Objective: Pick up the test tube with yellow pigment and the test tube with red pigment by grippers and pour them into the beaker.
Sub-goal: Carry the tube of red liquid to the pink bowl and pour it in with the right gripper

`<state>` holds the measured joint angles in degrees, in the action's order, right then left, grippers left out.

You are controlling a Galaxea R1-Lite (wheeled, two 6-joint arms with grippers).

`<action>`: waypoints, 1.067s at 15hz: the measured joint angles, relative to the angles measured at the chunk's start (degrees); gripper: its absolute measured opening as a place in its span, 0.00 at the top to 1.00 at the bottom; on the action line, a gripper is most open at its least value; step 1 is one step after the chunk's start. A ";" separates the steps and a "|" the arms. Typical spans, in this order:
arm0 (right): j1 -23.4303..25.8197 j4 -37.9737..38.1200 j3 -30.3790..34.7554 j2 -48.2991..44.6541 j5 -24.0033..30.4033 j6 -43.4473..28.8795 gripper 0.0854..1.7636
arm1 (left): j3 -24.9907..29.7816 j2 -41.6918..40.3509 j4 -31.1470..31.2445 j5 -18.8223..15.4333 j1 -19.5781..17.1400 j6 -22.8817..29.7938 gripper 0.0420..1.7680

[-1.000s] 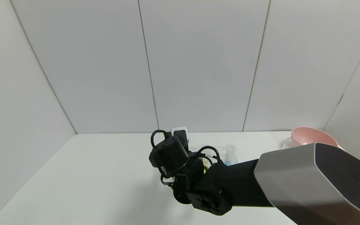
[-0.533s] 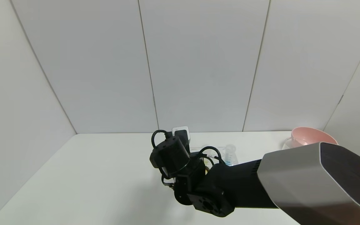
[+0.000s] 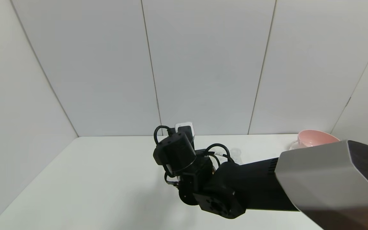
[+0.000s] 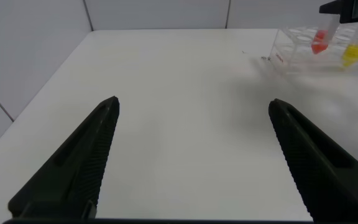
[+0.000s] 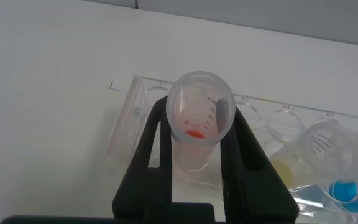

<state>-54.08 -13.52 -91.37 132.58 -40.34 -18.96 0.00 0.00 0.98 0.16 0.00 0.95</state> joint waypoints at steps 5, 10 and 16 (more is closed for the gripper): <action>0.04 0.06 0.13 -2.95 0.41 1.88 0.75 | 0.00 0.00 0.00 0.00 0.00 0.00 0.03; -0.44 0.33 1.96 -7.23 1.72 3.12 0.75 | 0.00 0.00 0.00 0.00 0.00 0.00 0.03; -1.01 0.06 18.22 -17.46 16.59 3.91 0.75 | 0.00 0.00 0.00 0.00 0.00 0.00 0.03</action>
<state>-55.09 -13.46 -73.14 115.13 -23.75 -15.04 0.00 0.00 0.98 0.16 0.00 0.95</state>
